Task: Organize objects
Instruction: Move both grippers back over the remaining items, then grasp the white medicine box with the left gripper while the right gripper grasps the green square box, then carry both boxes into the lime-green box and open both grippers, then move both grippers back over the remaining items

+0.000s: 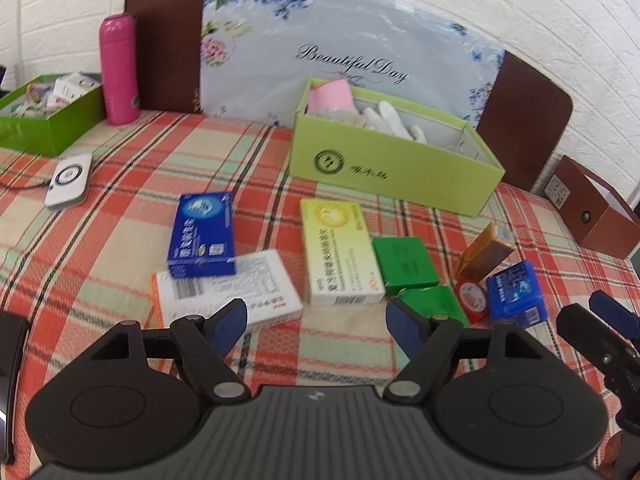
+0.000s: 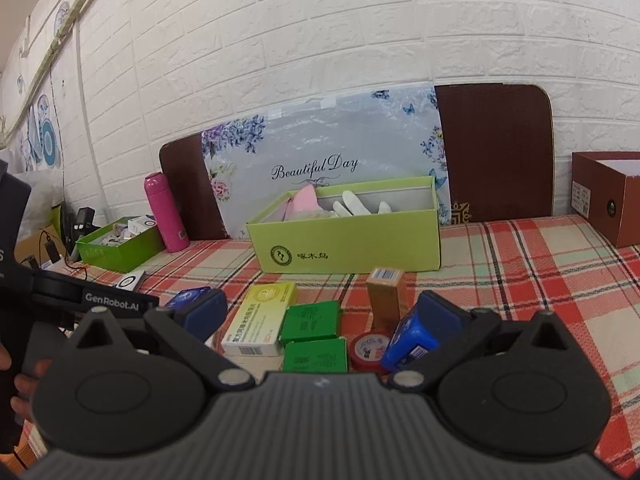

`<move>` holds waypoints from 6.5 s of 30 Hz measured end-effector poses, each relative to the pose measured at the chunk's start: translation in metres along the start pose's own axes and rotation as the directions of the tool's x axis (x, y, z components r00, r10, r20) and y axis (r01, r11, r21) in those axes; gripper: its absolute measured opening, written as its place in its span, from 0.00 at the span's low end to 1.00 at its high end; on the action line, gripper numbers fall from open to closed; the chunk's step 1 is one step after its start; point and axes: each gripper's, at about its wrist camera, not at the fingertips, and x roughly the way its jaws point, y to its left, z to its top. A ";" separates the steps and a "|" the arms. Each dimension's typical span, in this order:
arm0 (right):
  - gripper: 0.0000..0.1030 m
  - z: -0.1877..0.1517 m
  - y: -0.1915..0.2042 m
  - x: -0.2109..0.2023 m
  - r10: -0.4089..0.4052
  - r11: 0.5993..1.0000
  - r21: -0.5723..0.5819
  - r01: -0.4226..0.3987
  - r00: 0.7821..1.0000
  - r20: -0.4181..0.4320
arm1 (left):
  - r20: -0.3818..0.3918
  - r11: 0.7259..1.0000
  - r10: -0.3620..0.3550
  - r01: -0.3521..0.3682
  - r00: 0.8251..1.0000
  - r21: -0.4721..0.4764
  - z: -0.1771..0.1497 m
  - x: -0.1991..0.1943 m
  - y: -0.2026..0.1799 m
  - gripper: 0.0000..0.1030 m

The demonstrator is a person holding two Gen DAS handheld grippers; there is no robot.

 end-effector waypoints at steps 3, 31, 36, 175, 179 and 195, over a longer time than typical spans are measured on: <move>1.00 -0.007 0.003 0.006 0.010 1.000 -0.008 -0.010 0.999 -0.033 | -0.019 1.000 0.025 -0.025 1.000 -0.011 -0.009 0.005 0.013 0.77; 1.00 -0.041 0.014 0.047 0.010 0.999 -0.030 -0.018 0.971 -0.239 | -0.019 0.992 0.043 -0.045 0.999 -0.121 0.039 0.096 0.077 0.84; 1.00 -0.043 0.018 0.047 0.014 0.999 -0.040 -0.025 0.969 -0.248 | -0.040 0.999 0.020 -0.022 0.999 -0.041 0.038 0.104 0.065 0.84; 1.00 0.081 -0.014 0.050 -0.074 0.991 -0.116 0.073 0.997 -0.002 | 0.133 0.988 -0.080 0.061 0.988 0.142 0.075 0.003 -0.066 0.81; 1.00 0.060 -0.015 0.034 -0.073 0.995 -0.064 0.072 0.997 -0.018 | 0.101 0.987 -0.090 0.075 0.991 0.145 0.054 -0.002 -0.066 0.81; 1.00 -0.008 -0.029 0.025 -0.167 0.986 -0.020 0.166 0.976 -0.141 | -0.041 0.992 -0.027 0.031 0.999 0.120 0.001 0.025 -0.058 0.81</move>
